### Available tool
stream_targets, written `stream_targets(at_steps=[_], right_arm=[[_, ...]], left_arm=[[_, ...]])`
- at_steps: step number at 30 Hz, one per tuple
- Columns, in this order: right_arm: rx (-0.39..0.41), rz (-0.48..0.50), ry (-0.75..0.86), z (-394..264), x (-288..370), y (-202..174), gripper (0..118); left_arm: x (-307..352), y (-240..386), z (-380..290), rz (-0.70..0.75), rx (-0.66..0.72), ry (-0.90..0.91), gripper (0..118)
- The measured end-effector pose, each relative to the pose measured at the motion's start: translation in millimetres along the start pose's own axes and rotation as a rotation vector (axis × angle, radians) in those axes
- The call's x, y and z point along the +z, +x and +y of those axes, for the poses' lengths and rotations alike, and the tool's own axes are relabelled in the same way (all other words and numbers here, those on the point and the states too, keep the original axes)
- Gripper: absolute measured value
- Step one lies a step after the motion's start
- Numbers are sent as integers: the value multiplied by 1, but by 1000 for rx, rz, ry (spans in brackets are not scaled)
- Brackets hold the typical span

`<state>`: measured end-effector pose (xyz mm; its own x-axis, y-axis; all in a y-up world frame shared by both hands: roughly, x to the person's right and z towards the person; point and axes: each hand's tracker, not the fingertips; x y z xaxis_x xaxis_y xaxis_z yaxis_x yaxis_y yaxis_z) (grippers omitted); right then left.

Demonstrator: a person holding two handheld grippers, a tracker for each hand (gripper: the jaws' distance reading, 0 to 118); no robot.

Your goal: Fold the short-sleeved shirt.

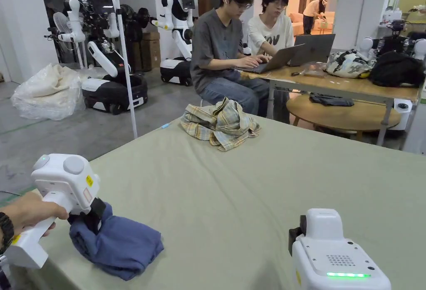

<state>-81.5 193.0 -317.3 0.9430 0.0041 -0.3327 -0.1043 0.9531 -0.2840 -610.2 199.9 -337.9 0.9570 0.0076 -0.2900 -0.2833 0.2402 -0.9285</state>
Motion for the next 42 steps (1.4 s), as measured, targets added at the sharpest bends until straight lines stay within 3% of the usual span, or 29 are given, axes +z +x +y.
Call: stream_targets(at_steps=[2,6,10,13,16,20,25,29,36,42], right_arm=[[-5,-5,-11,-2,-3,2,0],[-1,-12,-20,-1,-4,6,0],[-16,-9,-17,0,-2,9,0],[-18,-7,-13,0,0,11,0],[-24,-10,-8,0,5,17,0],[-36,-35,3,0,15,35,0],[-46,-104,2,-3,30,71,0],[-53,-169,10,-5,48,105,0],[-82,-289,20,-9,83,166,0],[-141,-381,51,-14,113,209,0]], left_arm=[[0,4,-3,29,-14,27,24],[15,7,-4,79,-50,56,51],[48,7,-5,77,-105,101,51],[67,11,-9,71,-71,181,51],[55,24,-11,-40,-69,228,51],[22,76,-36,-185,-61,257,51],[-4,159,-64,-311,-82,450,50],[4,231,-92,-346,-80,665,50],[32,346,-120,-332,-239,946,50],[59,414,-141,-353,-257,1065,47]])
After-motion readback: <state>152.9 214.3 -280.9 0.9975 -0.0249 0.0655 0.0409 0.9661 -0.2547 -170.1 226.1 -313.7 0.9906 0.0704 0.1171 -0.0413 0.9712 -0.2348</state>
